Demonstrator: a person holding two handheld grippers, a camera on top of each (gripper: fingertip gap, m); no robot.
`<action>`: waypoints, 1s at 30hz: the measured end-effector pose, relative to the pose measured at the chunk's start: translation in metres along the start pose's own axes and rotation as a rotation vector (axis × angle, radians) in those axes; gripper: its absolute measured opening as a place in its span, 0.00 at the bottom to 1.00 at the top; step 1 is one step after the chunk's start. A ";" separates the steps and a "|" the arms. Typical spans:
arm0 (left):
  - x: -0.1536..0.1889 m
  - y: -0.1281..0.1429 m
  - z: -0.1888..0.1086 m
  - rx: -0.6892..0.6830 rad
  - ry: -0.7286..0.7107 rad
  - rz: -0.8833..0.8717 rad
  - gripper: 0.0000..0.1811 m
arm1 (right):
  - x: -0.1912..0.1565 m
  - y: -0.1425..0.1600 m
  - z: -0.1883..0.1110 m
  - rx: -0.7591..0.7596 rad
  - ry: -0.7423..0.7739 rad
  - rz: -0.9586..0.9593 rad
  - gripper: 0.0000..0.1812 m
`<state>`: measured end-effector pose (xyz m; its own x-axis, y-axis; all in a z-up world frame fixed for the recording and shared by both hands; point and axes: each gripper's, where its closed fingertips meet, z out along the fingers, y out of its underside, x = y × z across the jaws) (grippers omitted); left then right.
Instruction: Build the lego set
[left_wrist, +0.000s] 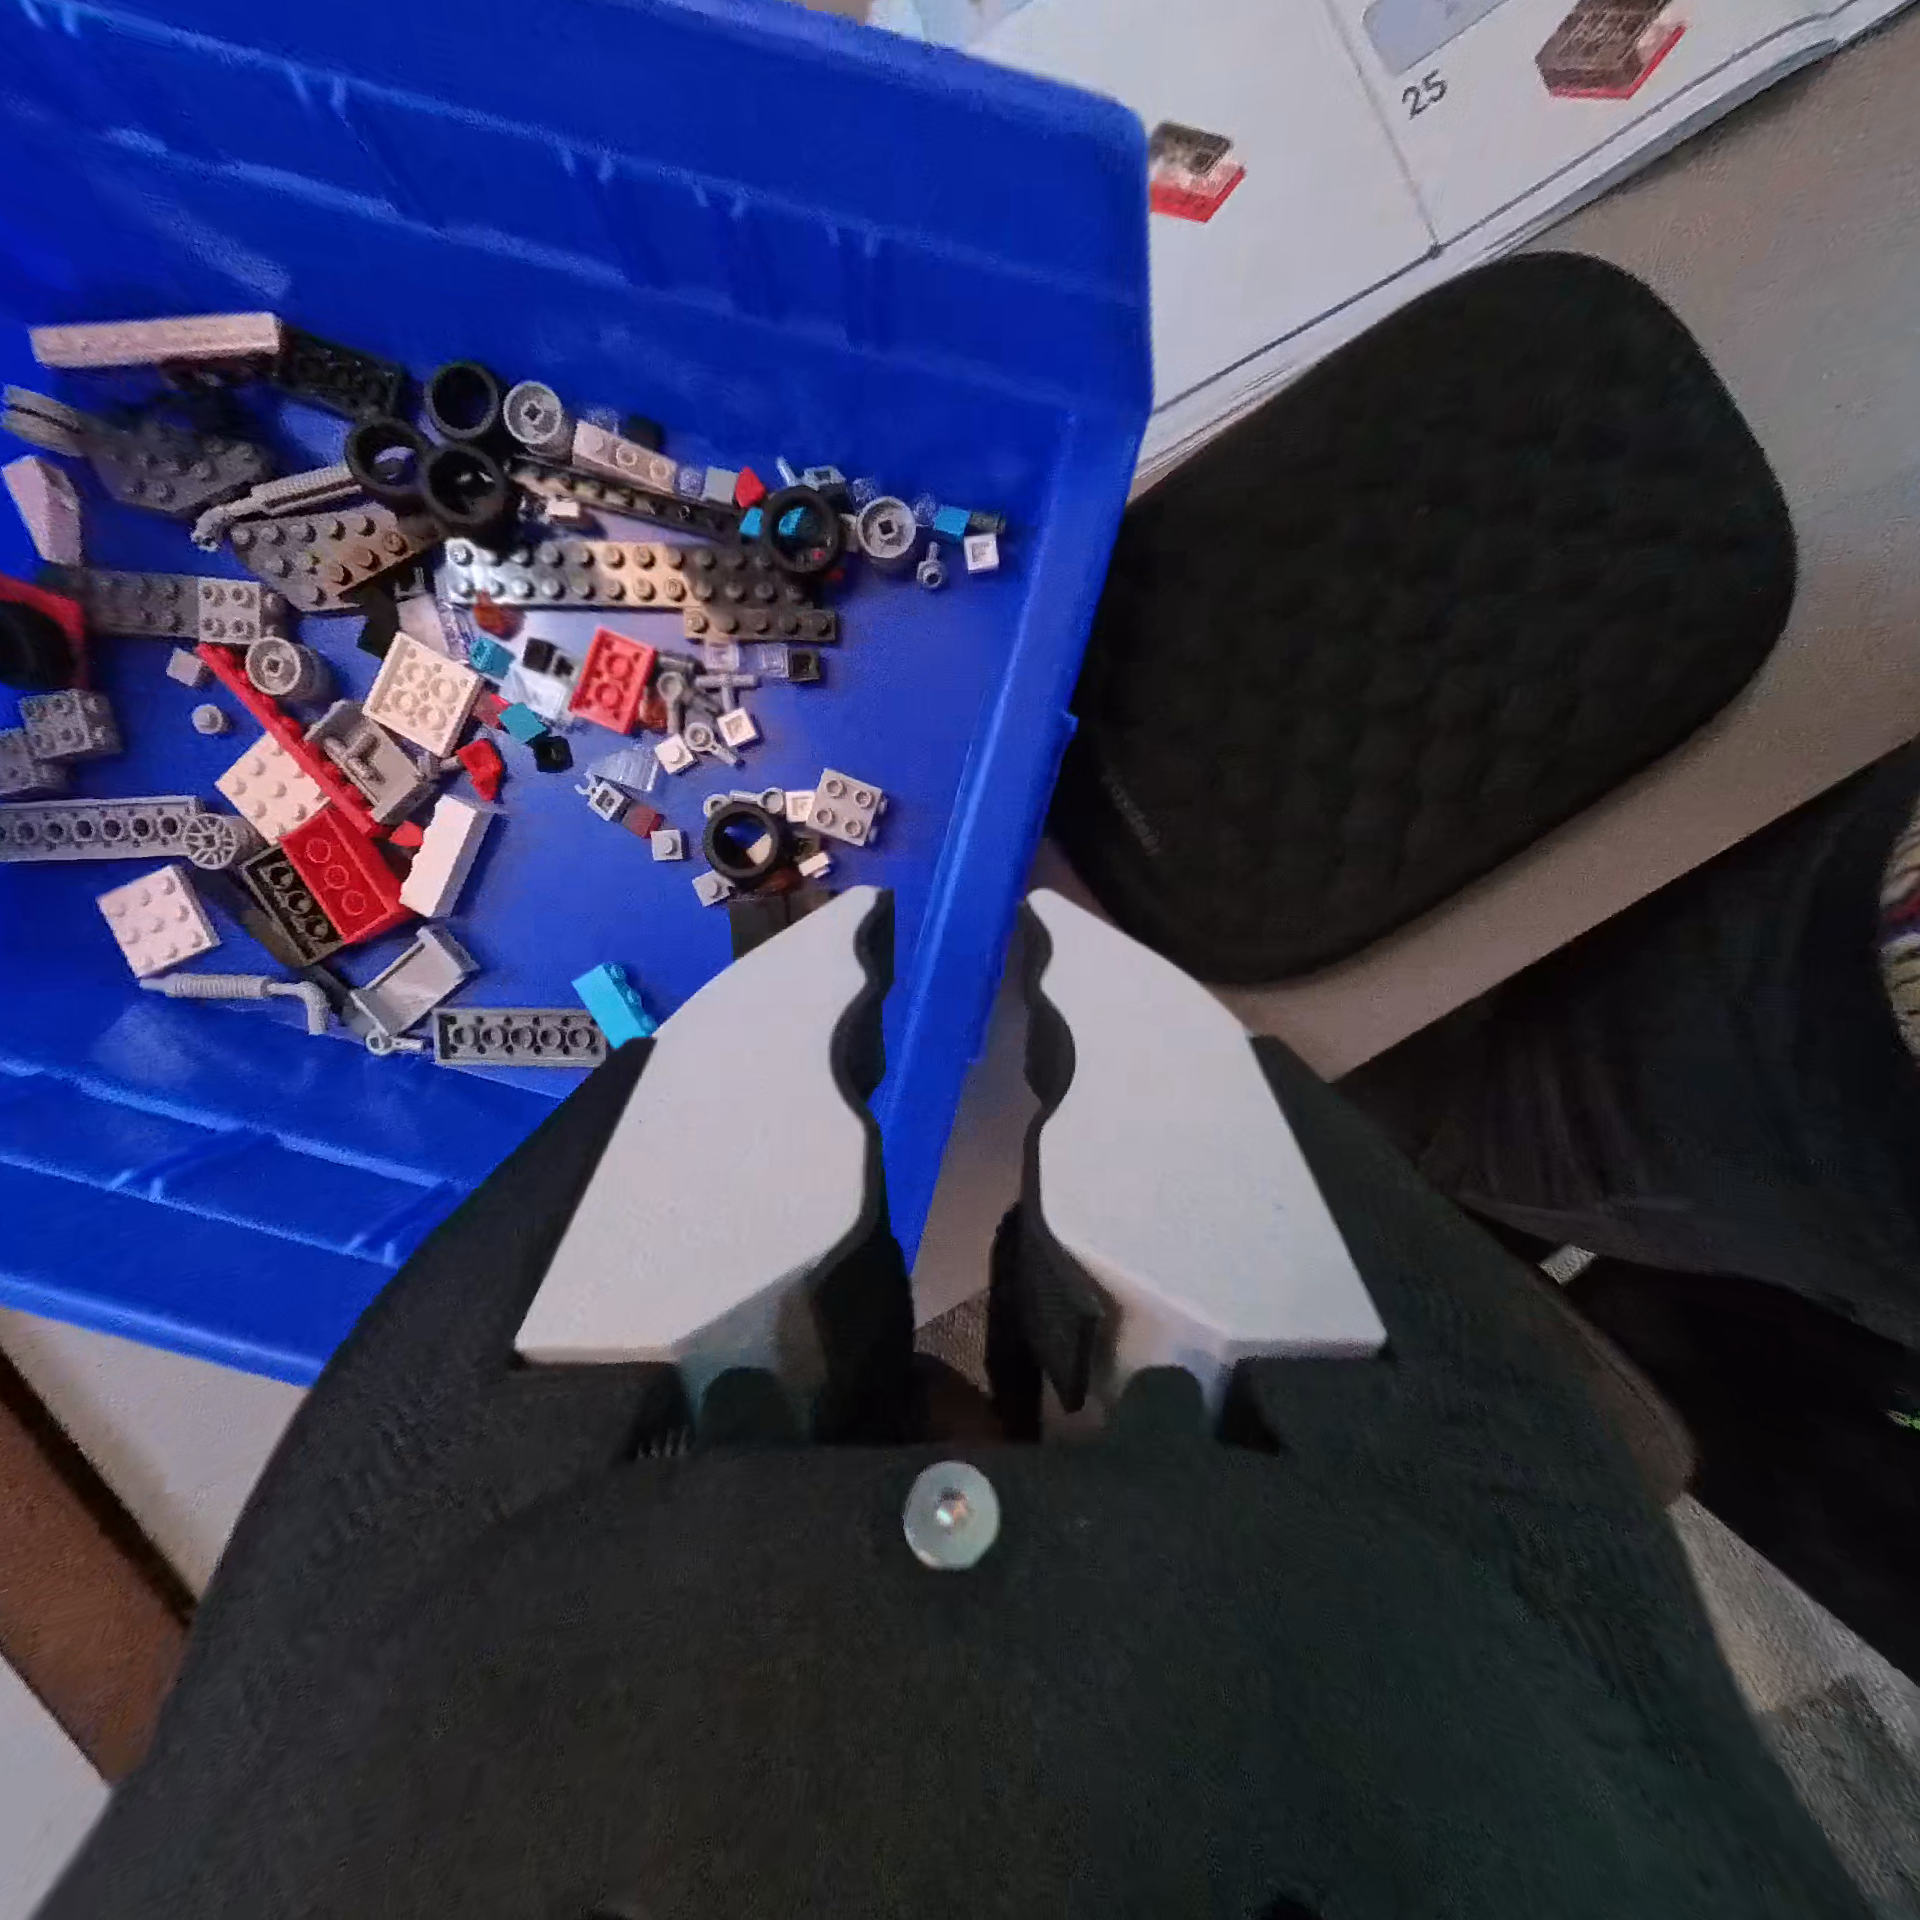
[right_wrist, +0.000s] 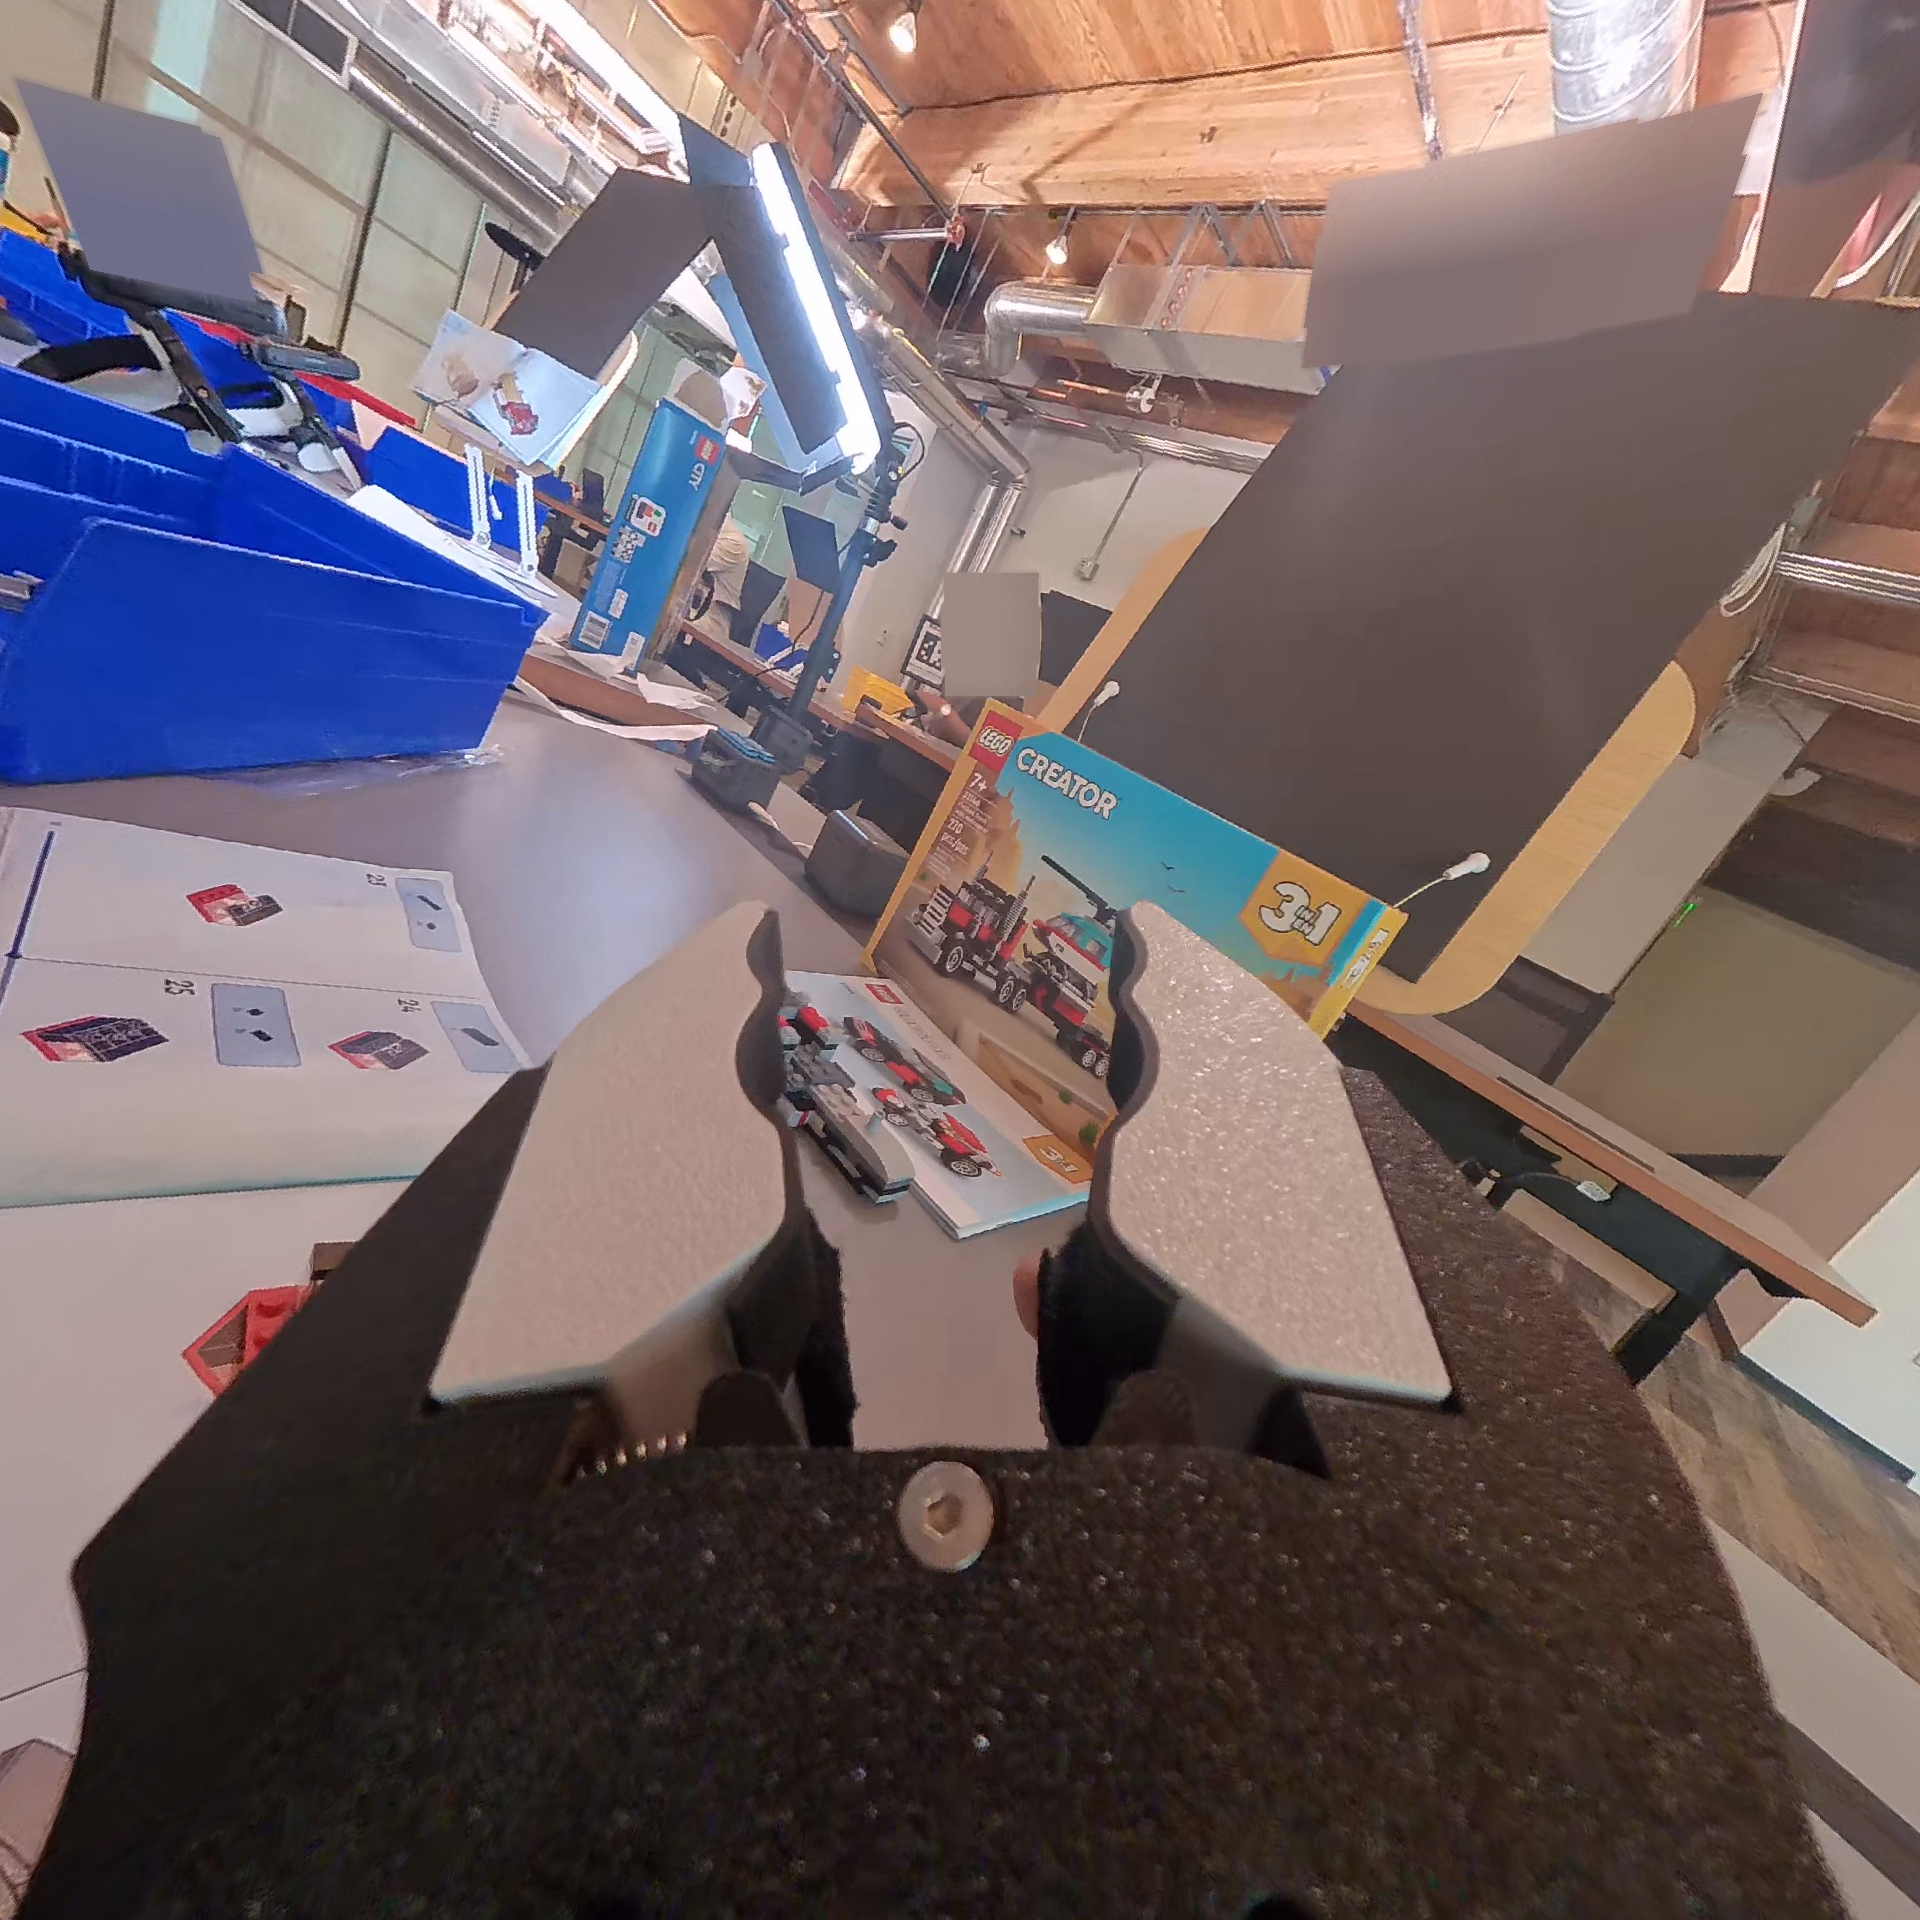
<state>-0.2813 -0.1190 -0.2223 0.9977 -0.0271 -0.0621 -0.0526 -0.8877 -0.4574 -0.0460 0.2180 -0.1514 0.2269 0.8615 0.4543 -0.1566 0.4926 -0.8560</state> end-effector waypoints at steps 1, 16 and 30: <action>-0.004 -0.001 0.004 -0.034 0.017 -0.003 0.10 | 0.000 0.000 0.000 -0.001 -0.002 -0.003 0.33; -0.035 0.043 0.062 -0.508 0.051 0.045 0.06 | 0.005 0.000 -0.004 -0.003 0.019 -0.012 0.33; -0.033 -0.089 -0.019 0.526 0.155 -0.295 0.06 | -0.018 -0.007 0.004 0.007 -0.103 0.010 0.31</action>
<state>-0.3086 -0.0480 -0.1624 0.9659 0.0831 0.2451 0.2515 -0.5240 -0.8137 -0.0530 0.1993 -0.1529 0.1258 0.8741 0.4691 -0.1649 0.4847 -0.8590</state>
